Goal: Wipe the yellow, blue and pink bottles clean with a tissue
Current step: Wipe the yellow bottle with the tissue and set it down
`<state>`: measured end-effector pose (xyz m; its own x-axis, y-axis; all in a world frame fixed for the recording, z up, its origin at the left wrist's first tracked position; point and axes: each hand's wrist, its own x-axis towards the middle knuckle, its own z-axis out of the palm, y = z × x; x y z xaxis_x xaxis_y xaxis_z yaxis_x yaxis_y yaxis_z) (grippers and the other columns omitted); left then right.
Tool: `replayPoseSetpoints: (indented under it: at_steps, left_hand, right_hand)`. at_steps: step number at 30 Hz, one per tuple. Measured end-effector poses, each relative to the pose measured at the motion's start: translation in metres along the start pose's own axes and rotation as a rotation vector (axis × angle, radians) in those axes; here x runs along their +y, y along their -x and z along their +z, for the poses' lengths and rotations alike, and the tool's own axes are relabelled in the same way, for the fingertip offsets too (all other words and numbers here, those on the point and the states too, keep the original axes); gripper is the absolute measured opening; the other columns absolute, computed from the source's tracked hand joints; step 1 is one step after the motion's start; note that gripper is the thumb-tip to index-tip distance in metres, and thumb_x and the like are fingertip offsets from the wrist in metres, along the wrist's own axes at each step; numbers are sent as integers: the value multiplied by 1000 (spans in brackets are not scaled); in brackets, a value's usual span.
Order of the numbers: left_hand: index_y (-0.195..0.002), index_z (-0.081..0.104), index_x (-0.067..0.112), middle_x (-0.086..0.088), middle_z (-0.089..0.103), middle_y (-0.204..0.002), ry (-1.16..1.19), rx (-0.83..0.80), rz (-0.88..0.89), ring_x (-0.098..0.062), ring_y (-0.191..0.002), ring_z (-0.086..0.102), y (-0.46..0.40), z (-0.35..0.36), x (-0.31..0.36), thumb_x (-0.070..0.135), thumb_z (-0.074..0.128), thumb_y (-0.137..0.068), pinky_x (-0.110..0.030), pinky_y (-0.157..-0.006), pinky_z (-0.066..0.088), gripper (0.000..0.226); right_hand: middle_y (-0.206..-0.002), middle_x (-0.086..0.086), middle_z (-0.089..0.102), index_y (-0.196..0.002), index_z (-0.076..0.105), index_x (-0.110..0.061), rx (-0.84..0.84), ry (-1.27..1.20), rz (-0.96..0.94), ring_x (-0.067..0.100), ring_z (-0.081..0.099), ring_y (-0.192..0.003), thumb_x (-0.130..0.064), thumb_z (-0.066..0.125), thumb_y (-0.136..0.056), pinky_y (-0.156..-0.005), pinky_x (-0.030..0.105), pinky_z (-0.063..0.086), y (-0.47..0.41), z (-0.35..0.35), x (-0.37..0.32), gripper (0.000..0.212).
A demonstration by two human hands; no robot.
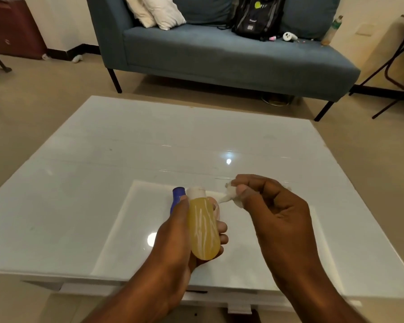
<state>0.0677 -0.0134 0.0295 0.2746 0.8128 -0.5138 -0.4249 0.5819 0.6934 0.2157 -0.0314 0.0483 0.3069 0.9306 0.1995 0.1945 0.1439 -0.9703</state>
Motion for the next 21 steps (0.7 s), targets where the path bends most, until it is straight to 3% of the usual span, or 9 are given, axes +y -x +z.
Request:
replayPoseSetpoints:
  at_steps: [3,6,11,16,21]
  left_hand:
    - [-109,64,12,-19,75,-96,-15,39,55,-34,-87,72,1,2,-1,51,37,-98,-49,-85,56,49]
    - [-121,63,17,-18,73,-109,37,29,59,-36,-103,69,3,4,1,49,42,-97,-56,-97,50,46]
    - [-124,64,16,-19,69,-118,167,7,17,-37,-111,66,2,3,-2,50,46,-96,-55,-98,49,48]
    - [-122,66,11,-19,69,-117,231,-17,26,-39,-118,61,4,4,-1,47,44,-98,-52,-104,45,48]
    - [-125,62,12,-21,69,-118,212,-7,16,-37,-111,65,7,6,-2,44,45,-96,-53,-99,49,47]
  right_hand:
    - [-100,-9,78,-100,79,-28,-87,32,-41,12,75,-99,-5,73,-91,-80,21,60,6,4,2,26]
    - [-104,-11,77,-108,75,-29,-140,53,-84,15,75,-100,-5,75,-90,-81,27,63,10,10,2,30]
    - [-100,-17,74,-103,77,-26,-98,221,-204,9,73,-97,-10,80,-88,-80,22,60,9,14,5,22]
    - [-107,-19,72,-105,77,-27,-192,381,-449,7,68,-104,-15,73,-88,-82,24,56,15,23,2,22]
    - [-102,-17,71,-103,77,-24,-73,396,-407,6,68,-99,-15,74,-88,-80,19,54,5,15,7,17]
